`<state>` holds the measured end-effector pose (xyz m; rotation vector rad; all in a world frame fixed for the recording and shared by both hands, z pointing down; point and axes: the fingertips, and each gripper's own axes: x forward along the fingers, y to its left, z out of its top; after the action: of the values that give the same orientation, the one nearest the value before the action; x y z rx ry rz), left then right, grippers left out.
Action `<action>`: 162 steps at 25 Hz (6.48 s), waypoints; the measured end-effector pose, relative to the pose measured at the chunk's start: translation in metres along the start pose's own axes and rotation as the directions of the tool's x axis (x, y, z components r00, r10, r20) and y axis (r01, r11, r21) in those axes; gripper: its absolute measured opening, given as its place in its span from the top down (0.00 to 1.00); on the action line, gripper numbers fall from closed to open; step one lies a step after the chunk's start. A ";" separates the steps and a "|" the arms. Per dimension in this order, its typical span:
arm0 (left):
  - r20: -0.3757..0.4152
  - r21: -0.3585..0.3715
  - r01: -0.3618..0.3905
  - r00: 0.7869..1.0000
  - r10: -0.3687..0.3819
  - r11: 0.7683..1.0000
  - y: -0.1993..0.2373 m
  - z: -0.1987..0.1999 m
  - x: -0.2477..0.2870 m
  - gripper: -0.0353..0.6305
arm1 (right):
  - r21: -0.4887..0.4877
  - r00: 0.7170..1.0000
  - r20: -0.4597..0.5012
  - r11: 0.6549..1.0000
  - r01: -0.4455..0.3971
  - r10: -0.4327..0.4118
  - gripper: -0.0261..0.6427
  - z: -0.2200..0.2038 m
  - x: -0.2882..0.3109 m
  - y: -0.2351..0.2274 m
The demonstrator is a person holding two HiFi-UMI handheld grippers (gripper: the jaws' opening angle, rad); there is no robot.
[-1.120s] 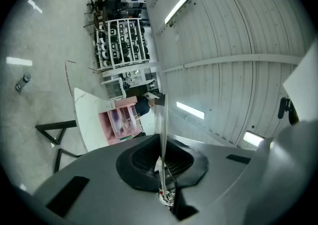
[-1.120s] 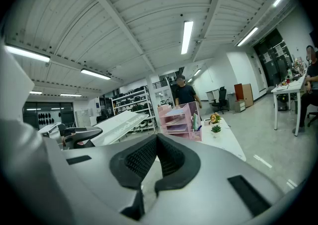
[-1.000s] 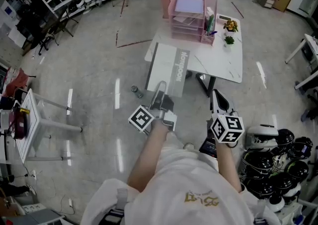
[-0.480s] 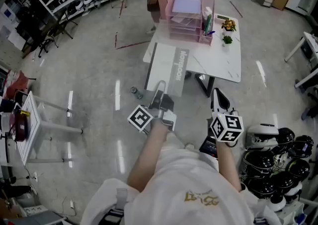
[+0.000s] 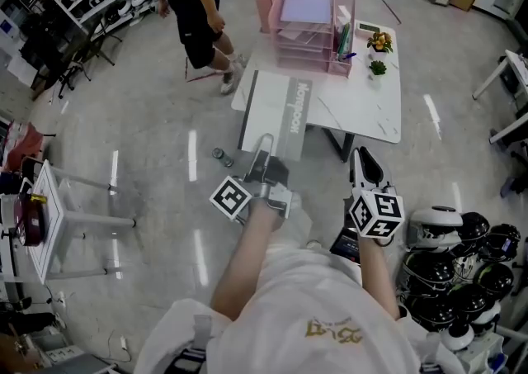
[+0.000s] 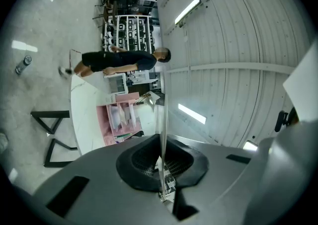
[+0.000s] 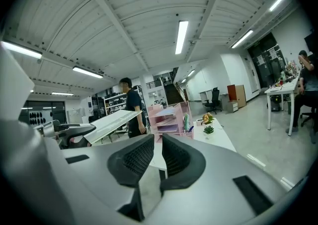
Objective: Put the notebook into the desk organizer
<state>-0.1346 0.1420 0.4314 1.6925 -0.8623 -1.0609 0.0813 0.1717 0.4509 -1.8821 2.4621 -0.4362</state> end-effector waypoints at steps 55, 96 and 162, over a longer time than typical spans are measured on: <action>-0.064 -0.136 -0.047 0.997 0.038 0.990 0.140 0.087 0.400 0.91 | -0.038 0.995 -0.092 0.999 0.022 -0.026 0.94 0.074 0.393 -0.129; -0.293 0.744 -0.212 0.748 0.595 0.633 0.190 0.053 0.474 0.53 | 0.052 0.996 -0.089 0.999 -0.007 0.012 0.94 0.080 0.434 -0.191; -0.446 0.777 0.104 0.787 0.426 0.620 0.150 0.048 0.401 0.92 | -0.025 0.993 -0.093 0.997 -0.077 0.075 0.94 0.092 0.382 -0.113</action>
<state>-0.0383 -0.2776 0.4559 2.3970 -1.0913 0.1195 0.0986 -0.2367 0.4486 -1.8106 2.6021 -0.4984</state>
